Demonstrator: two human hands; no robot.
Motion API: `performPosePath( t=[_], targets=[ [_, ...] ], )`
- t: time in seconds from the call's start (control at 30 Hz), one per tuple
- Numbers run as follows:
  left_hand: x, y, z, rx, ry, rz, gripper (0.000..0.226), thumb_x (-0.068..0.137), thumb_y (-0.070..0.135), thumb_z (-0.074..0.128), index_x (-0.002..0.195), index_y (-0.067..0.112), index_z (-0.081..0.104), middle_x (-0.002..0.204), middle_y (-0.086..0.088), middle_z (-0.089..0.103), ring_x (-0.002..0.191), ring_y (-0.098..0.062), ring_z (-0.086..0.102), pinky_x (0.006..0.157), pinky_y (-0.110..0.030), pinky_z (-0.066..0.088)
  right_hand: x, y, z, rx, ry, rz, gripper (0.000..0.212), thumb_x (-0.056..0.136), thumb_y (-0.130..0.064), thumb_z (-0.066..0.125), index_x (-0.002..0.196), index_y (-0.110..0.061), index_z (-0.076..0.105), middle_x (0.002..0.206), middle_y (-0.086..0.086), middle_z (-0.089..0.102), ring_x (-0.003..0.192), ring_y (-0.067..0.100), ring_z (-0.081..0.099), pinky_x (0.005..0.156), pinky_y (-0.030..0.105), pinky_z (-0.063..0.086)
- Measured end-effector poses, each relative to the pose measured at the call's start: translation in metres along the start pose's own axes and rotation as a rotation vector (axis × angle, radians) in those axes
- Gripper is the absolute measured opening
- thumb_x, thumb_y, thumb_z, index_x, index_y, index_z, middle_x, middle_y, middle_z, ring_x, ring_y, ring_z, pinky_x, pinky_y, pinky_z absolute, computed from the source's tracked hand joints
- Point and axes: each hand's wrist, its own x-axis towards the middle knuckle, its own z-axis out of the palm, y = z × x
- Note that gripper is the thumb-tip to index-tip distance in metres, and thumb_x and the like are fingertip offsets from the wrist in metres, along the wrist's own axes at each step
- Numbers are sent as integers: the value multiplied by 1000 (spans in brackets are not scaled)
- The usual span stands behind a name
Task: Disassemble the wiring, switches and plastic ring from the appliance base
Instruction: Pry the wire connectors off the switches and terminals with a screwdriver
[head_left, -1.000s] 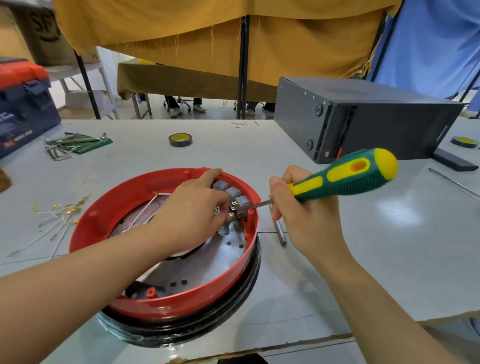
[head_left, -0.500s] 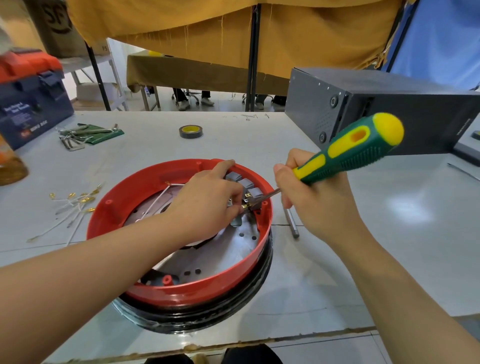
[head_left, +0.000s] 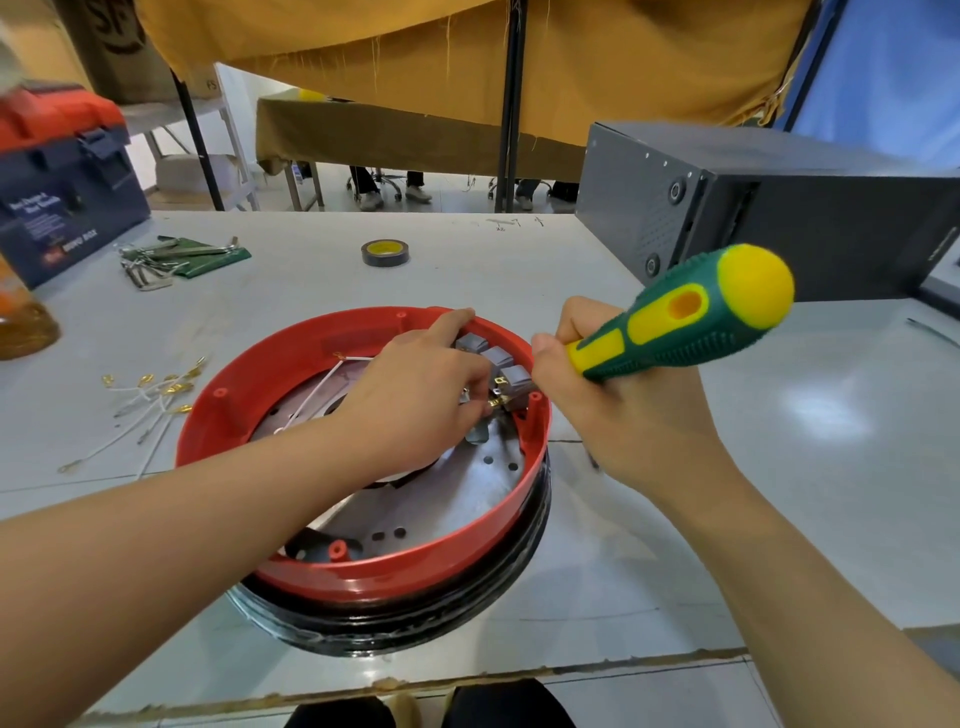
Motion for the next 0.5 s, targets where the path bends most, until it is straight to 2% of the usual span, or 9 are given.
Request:
performPosePath(
  t=[0.07, 0.17, 0.23, 0.33, 0.5],
  targets=[
    [0, 0, 0, 23, -9, 0, 18, 91, 30, 55, 104, 25, 67, 157, -4, 18, 125, -27, 45, 82, -29, 26, 1, -2, -2, 2, -76, -12, 32, 85, -18, 53, 59, -18, 35, 49, -7, 31, 49, 5, 37, 49, 11, 27],
    [0, 1, -1, 17, -23, -3, 15, 90, 30, 56, 99, 24, 67, 157, -4, 18, 124, -28, 45, 86, -29, 30, 3, -1, -5, -10, -136, 9, 31, 84, -20, 52, 59, -12, 35, 51, -5, 30, 51, 8, 34, 48, 16, 27],
    [0, 1, -2, -5, -19, 0, 8, 89, 29, 58, 86, 23, 63, 157, -5, 20, 123, -29, 47, 86, -29, 32, 5, 0, -6, 1, -107, 41, 33, 83, -19, 51, 59, -4, 34, 51, 2, 31, 51, 12, 34, 49, 20, 28],
    [0, 2, -2, -44, -7, 3, 13, 89, 29, 60, 77, 27, 55, 156, -5, 22, 122, -29, 47, 86, -30, 32, 8, 3, -6, 54, -22, 107, 37, 82, -17, 51, 62, 10, 36, 56, 28, 40, 55, 27, 39, 54, 32, 34],
    [0, 1, -1, -46, -4, -9, 8, 89, 29, 60, 84, 23, 64, 156, -6, 23, 121, -30, 49, 84, -29, 31, 8, 10, -5, 118, 26, 169, 37, 81, -18, 51, 62, 11, 38, 57, 30, 39, 54, 31, 41, 53, 34, 37]
  ],
)
